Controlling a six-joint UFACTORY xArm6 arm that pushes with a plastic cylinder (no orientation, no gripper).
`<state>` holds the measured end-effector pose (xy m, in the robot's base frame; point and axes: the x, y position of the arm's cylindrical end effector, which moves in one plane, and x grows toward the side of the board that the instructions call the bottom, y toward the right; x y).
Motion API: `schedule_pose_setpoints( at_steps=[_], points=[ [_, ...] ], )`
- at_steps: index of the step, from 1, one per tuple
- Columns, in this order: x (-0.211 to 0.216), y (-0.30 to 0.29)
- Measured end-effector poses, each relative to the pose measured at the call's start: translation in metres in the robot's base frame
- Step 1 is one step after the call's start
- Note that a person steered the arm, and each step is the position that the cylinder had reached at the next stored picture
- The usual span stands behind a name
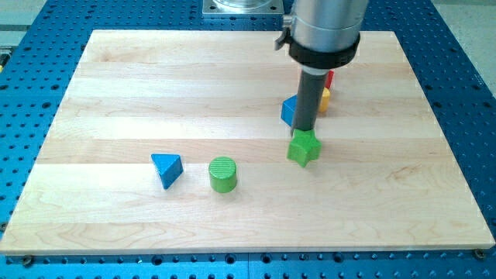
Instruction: Place the green star to the right of the green circle
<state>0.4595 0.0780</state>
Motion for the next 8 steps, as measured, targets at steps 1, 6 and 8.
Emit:
schedule_pose_setpoints(
  at_steps=[1, 6, 8],
  points=[
    [0.021, -0.006],
    [0.103, 0.058],
    [0.118, 0.027]
  ],
)
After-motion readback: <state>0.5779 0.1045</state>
